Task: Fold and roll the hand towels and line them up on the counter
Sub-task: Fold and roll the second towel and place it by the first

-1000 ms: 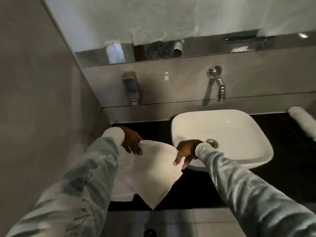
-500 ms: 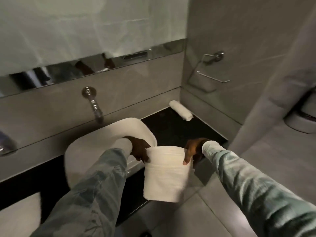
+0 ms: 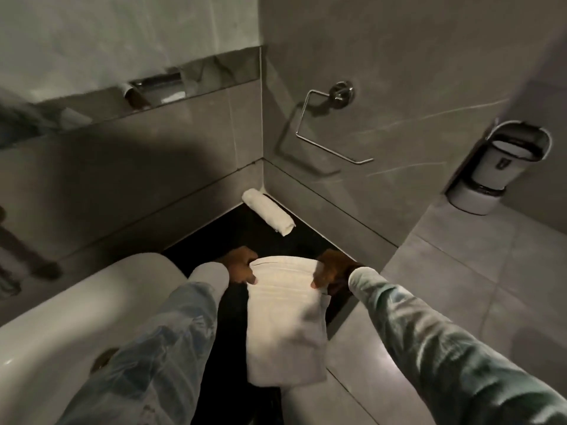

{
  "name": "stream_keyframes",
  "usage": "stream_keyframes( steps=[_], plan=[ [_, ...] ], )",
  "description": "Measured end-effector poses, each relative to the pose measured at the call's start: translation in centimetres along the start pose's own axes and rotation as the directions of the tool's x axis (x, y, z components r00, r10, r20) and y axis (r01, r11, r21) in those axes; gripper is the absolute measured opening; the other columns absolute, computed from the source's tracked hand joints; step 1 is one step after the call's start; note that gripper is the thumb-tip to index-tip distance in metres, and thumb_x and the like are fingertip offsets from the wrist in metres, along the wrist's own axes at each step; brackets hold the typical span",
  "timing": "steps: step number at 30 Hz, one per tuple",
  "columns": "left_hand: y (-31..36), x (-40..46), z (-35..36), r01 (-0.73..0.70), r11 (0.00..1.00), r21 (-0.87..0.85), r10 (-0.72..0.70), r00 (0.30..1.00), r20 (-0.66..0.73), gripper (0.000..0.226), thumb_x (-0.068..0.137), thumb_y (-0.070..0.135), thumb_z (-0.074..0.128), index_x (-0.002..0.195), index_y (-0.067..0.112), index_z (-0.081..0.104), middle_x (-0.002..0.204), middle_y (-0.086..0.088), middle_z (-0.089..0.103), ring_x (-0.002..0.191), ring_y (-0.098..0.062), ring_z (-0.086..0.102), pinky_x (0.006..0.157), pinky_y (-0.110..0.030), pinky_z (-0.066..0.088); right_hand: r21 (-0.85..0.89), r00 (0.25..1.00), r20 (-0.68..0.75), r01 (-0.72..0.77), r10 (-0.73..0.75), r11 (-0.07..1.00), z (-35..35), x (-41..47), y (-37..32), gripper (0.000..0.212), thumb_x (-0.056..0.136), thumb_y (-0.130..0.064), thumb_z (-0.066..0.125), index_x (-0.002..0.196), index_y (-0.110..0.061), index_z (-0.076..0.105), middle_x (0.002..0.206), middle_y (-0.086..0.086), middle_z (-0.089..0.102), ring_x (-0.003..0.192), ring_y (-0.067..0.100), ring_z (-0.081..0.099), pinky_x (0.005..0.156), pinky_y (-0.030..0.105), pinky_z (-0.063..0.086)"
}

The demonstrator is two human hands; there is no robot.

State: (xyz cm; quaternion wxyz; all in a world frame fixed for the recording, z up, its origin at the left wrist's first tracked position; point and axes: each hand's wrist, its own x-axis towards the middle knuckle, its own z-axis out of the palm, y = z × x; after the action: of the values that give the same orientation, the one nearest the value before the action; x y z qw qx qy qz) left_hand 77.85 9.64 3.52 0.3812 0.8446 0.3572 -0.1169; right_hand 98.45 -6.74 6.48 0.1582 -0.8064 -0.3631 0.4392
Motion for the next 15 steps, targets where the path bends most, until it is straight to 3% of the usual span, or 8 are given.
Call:
stream_keyframes(
  steps=[2,4,7,10,12,15],
  plan=[
    [-1.8,2.6,-0.1,0.009,1.000,-0.009,-0.009,0.999,-0.036,0.033,0.068,0.011,0.080,0.098,0.006,0.067,0.097,-0.013,0.071,0.090,-0.029,0.067,0.078,-0.032,0.051,-0.002,1.000,-0.026,-0.008,0.008,1.000,0.0,2.8,-0.4,0.028,0.069,-0.006,0.084,0.084,-0.011,0.061,0.084,0.012,0.066,0.074,0.034,0.071,0.057,0.048,0.061],
    [-3.9,5.8,-0.2,0.024,0.999,-0.038,-0.027,0.997,-0.074,0.045,0.070,0.015,0.080,0.111,0.005,0.063,0.110,-0.012,0.067,0.102,-0.027,0.063,0.086,-0.032,0.048,-0.062,0.997,-0.072,0.028,-0.032,0.998,0.5,7.0,-0.3,0.027,0.071,-0.013,0.082,0.092,-0.012,0.064,0.097,0.016,0.067,0.080,0.036,0.071,0.063,0.049,0.061],
    [-6.7,9.9,-0.3,-0.004,1.000,0.005,0.005,0.997,-0.075,0.044,0.079,0.018,0.073,0.116,0.000,0.059,0.118,-0.014,0.061,0.111,-0.028,0.058,0.091,-0.034,0.045,-0.131,0.995,-0.093,0.010,-0.023,0.991,0.9,12.5,0.2,0.052,0.074,-0.020,0.080,0.120,-0.009,0.058,0.111,0.012,0.056,0.099,0.036,0.065,0.069,0.045,0.060],
    [-8.4,13.2,-0.1,-0.007,1.000,0.002,0.007,0.996,-0.085,0.033,0.085,0.021,0.069,0.108,-0.002,0.062,0.111,-0.023,0.064,0.103,-0.037,0.061,0.087,-0.041,0.049,-0.199,0.999,-0.047,-0.004,-0.006,0.980,1.0,17.0,0.9,0.051,0.079,-0.019,0.075,0.125,-0.009,0.057,0.105,0.010,0.057,0.107,0.035,0.062,0.073,0.038,0.056],
    [-8.9,15.0,-0.2,-0.016,1.000,-0.019,0.015,0.995,-0.097,0.023,0.084,0.019,0.070,0.099,0.002,0.066,0.102,-0.019,0.068,0.095,-0.032,0.064,0.083,-0.038,0.052,-0.314,1.000,-0.017,0.013,-0.019,0.949,0.9,19.9,1.8,0.048,0.079,-0.028,0.074,0.123,-0.013,0.060,0.114,0.014,0.058,0.109,0.034,0.060,0.077,0.034,0.051],
    [-9.1,16.4,-0.7,-0.044,0.998,-0.038,0.040,0.994,-0.097,0.023,0.073,0.011,0.076,0.095,0.012,0.069,0.096,-0.009,0.072,0.090,-0.023,0.066,0.082,-0.036,0.055,-0.377,0.999,0.028,0.026,-0.017,0.926,0.8,22.9,3.3,0.055,0.073,-0.035,0.079,0.124,-0.022,0.061,0.125,0.011,0.058,0.114,0.030,0.057,0.094,0.039,0.050]
  ],
)
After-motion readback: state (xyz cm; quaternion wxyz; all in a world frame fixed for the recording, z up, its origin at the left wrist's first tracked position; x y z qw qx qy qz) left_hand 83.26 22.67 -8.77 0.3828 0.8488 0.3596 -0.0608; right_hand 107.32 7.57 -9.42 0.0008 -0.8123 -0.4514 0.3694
